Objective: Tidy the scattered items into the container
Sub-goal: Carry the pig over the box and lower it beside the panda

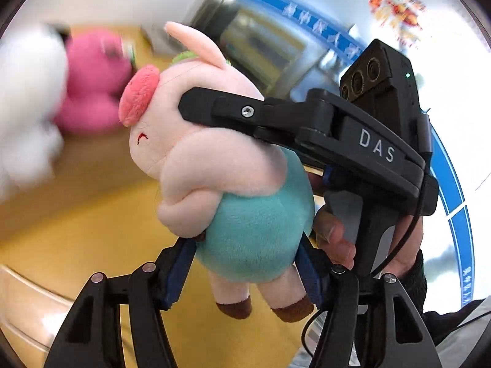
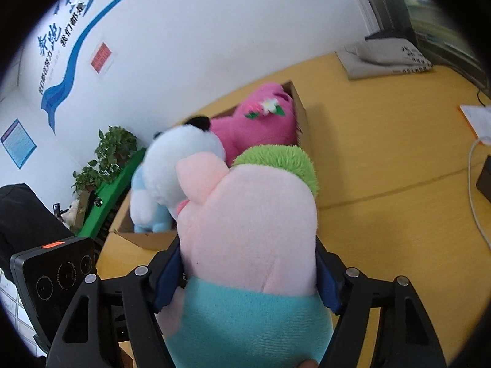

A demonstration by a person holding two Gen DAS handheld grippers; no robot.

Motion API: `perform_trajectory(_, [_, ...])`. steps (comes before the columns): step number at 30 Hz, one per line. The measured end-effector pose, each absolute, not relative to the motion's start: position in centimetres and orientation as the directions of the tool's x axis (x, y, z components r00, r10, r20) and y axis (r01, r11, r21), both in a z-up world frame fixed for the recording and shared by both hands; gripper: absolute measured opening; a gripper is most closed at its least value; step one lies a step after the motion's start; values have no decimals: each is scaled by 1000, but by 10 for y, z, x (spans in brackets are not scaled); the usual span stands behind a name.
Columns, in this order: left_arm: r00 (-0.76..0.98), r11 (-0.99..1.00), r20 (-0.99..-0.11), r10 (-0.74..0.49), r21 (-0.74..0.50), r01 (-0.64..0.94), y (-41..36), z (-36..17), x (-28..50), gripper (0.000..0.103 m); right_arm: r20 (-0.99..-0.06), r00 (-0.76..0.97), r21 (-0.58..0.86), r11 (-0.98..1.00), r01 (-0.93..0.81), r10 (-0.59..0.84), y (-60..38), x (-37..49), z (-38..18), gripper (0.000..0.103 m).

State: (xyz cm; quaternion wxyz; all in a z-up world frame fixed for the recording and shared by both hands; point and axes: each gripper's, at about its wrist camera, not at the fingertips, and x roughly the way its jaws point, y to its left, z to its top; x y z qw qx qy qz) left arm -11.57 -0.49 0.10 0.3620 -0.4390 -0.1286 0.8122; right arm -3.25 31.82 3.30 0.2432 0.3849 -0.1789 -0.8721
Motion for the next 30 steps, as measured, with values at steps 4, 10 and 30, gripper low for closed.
perform_trajectory(4, [-428,-746,-614,663,-487,-455,-35,32,-151,67,-528,-608,490,-798,352,-592,287,-75,73,73])
perform_trajectory(10, [-441,-807,-676,590,-467,-362,-64,19,-224,57,-561,-583,576,-783,234,-587,263,-167,52,74])
perform_trajectory(30, [-397,-871,-775,491,-447,-205,-47,-54,-272,58,-753,-584,176,-949,263,-302,237,-208,30,47])
